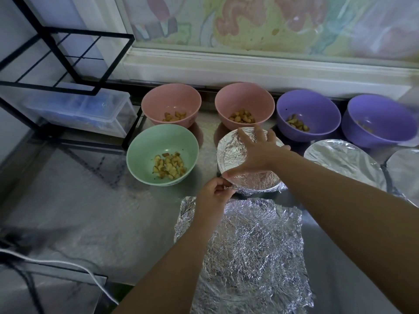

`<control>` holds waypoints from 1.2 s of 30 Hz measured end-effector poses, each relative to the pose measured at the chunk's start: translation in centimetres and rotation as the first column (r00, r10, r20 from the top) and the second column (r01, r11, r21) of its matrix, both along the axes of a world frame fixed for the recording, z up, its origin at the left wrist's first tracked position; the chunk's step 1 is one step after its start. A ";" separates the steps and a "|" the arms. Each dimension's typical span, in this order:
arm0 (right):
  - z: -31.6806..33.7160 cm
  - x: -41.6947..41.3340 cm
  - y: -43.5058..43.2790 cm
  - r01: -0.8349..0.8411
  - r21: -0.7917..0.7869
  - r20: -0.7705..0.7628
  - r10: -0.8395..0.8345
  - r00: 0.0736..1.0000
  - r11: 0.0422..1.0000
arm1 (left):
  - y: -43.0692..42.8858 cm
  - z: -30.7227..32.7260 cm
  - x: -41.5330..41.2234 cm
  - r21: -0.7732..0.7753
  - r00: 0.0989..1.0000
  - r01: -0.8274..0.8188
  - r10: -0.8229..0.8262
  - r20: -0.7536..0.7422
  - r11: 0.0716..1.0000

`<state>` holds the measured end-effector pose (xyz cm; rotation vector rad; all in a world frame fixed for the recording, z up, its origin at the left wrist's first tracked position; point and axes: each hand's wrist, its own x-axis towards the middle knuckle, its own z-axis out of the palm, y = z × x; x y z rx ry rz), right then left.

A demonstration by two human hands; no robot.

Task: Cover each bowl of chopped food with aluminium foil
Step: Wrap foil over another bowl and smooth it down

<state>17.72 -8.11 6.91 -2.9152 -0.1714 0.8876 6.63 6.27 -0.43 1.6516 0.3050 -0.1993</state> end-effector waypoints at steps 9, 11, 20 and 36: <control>-0.1 0.0 0.1 0.000 -0.001 0.002 0.000 1.000 1.000 | 0.4 1.6 1.2 -0.386 0.929 -0.210 0.059 -0.367 0.898; -0.2 0.0 0.0 0.002 0.005 0.002 -0.002 1.000 1.000 | -0.6 2.5 1.0 -0.464 0.852 -0.393 0.124 -0.508 0.794; -0.2 -0.1 0.1 0.004 0.013 0.011 -0.004 1.000 1.000 | -1.2 6.6 3.5 -0.526 0.667 -0.677 0.126 -0.735 0.515; -0.5 -0.3 0.4 0.043 0.034 0.034 -0.045 0.998 0.998 | 1.1 9.3 7.4 -0.610 0.785 -0.095 -0.317 -0.532 0.787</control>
